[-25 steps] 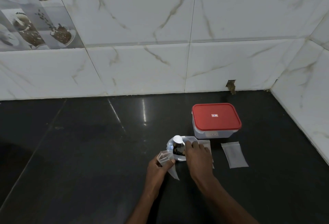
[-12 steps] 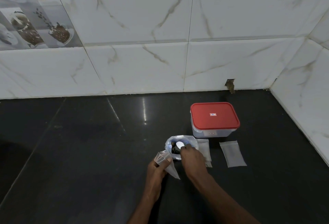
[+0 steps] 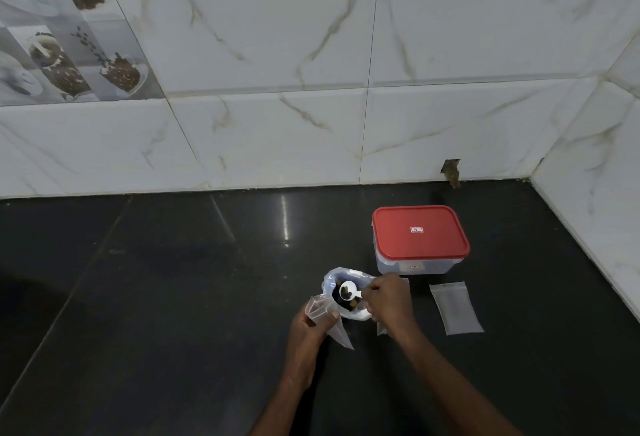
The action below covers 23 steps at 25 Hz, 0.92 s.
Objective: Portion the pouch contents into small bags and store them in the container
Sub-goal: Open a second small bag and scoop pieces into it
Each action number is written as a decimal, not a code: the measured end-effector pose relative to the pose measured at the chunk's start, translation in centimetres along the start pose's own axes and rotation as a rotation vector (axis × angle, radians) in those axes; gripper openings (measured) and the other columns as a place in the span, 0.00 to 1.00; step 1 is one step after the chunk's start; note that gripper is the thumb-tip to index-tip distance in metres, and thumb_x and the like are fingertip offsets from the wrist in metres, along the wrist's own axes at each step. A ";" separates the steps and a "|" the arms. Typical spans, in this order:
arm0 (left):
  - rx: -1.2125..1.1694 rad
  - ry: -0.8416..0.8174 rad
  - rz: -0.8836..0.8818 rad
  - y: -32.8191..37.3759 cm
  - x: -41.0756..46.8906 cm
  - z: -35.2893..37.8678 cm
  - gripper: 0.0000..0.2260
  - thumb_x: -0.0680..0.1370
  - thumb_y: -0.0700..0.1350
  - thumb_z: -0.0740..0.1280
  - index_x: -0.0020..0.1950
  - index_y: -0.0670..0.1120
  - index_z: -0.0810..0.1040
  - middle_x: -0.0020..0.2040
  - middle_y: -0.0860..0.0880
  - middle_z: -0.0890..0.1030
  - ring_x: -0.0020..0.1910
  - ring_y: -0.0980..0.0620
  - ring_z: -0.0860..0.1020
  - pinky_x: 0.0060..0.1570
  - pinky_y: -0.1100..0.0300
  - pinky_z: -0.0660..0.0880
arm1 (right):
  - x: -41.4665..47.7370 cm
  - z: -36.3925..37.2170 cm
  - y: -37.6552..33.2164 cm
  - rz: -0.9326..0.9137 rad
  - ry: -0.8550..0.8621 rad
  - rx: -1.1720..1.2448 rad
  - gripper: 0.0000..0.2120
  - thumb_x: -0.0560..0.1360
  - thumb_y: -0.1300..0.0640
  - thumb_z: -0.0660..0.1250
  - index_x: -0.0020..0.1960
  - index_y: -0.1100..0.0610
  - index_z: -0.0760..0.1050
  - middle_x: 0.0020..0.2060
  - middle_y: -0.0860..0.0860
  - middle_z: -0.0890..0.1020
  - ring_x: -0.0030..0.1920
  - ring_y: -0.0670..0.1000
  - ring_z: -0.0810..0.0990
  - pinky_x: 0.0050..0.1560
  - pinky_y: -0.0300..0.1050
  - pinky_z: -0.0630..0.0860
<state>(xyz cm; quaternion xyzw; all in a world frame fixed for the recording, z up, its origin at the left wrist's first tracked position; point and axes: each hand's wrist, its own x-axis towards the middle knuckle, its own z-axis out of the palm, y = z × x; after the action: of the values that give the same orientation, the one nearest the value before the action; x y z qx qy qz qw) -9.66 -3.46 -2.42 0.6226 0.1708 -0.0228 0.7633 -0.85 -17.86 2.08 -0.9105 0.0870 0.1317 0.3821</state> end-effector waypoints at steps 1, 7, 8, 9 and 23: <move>0.053 0.027 0.014 0.2 0.0 0.2 0.16 0.73 0.47 0.73 0.60 0.45 0.82 0.56 0.43 0.86 0.57 0.43 0.84 0.61 0.43 0.78 | -0.1 -0.7 0.0 0.012 -0.004 0.052 0.07 0.71 0.65 0.68 0.35 0.63 0.82 0.29 0.56 0.82 0.28 0.51 0.80 0.34 0.47 0.80; 0.403 0.257 0.091 0.2 -0.4 1.8 0.14 0.68 0.48 0.80 0.50 0.56 0.80 0.50 0.54 0.83 0.47 0.64 0.81 0.45 0.67 0.76 | -2.8 -4.0 -0.2 -0.095 -0.024 0.313 0.10 0.73 0.66 0.66 0.34 0.61 0.81 0.25 0.56 0.80 0.22 0.48 0.74 0.25 0.40 0.74; 0.428 0.261 0.100 0.5 -0.5 2.2 0.14 0.68 0.48 0.80 0.49 0.57 0.80 0.48 0.55 0.83 0.46 0.64 0.81 0.43 0.69 0.75 | -3.4 -4.2 -0.2 -0.163 -0.003 0.262 0.10 0.73 0.64 0.66 0.35 0.59 0.81 0.26 0.53 0.80 0.23 0.47 0.76 0.26 0.40 0.74; 0.439 0.258 0.112 0.8 -0.6 2.5 0.12 0.68 0.49 0.80 0.46 0.58 0.80 0.45 0.55 0.83 0.44 0.64 0.81 0.41 0.69 0.75 | -3.9 -4.2 -0.3 -0.256 0.023 0.161 0.10 0.74 0.62 0.66 0.35 0.57 0.81 0.27 0.50 0.80 0.25 0.46 0.77 0.28 0.39 0.74; 0.477 0.239 0.080 0.3 -0.7 2.6 0.16 0.65 0.59 0.76 0.49 0.57 0.81 0.45 0.58 0.85 0.44 0.63 0.82 0.45 0.60 0.81 | -5.9 -0.1 4.9 -0.937 0.525 -0.421 0.13 0.79 0.59 0.61 0.50 0.59 0.84 0.41 0.52 0.84 0.38 0.49 0.82 0.36 0.40 0.77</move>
<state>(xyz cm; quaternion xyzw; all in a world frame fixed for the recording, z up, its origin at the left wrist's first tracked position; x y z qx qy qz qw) -9.66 -5.97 -1.55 0.7893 0.2248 0.0414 0.5699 -7.71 -21.04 0.66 -0.9105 -0.2616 -0.2677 0.1759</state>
